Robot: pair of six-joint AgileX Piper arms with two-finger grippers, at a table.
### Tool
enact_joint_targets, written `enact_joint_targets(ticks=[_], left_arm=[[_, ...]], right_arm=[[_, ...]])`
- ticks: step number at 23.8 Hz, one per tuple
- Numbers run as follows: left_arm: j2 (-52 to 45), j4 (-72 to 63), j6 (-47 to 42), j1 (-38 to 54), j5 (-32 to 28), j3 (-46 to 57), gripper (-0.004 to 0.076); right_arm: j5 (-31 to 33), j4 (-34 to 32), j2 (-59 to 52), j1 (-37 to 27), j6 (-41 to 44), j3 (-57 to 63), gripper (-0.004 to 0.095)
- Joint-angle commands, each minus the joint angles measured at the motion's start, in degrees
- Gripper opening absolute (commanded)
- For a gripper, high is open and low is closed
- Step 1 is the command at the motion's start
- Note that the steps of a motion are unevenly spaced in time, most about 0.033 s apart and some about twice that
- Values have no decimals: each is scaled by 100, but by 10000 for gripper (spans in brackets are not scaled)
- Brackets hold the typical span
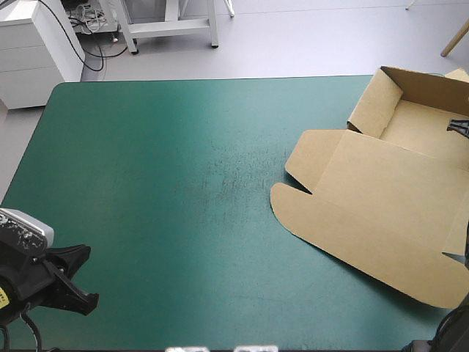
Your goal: Fold the box
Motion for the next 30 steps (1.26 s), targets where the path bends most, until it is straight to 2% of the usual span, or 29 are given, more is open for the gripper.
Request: enact_joint_targets(ticks=[1, 2, 3, 4, 7, 10, 13, 16, 17, 19, 21, 22, 26, 30], left_arm=[[67, -75, -12, -2, 48, -125, -8], [67, -75, -12, -2, 48, -125, -8], [67, -75, -12, -2, 48, -125, -8], [67, -75, -12, -2, 48, -125, -8], [67, -55, -12, -2, 48, -125, -8], [67, -55, -12, -2, 48, -125, -8], [67, -55, -12, -2, 48, -125, -8], [67, -72, -12, -2, 48, -125, -8], [67, -68, -12, -2, 48, -125, -8], [67, -68, -12, -2, 28, -125, -8], [67, -68, -12, -2, -46, -125, -8], [67, -68, 4, -2, -71, -125, -8], [-27, -116, 132, -2, -107, -55, -8], [-451, -208, 132, -2, -407, 205, -8]], right_arm=[[-56, -46, -295, -49, -202, -197, 503], [9, -58, -295, -49, -216, -197, 697], [158, -86, -295, -49, -251, -197, 838], [205, -99, -295, -49, -251, -201, 926], [205, 251, -506, -26, -390, -201, 925], [205, 1630, -1174, -14, -946, -201, 926], [205, 2413, -1711, 107, -1224, -201, 916], [205, 2535, -2170, 444, -1286, -201, 774], [205, 2484, -2307, 621, -1314, -201, 675], [205, 2413, -2530, 953, -1398, -201, 438], [205, 2435, -2751, 1341, -1628, -201, 133], [205, 2435, -2939, 1736, -1873, -191, -9], [115, 2462, -3535, 2485, -1952, 397, -21], [-459, 2449, -4389, 3003, -2286, 1510, -21]])
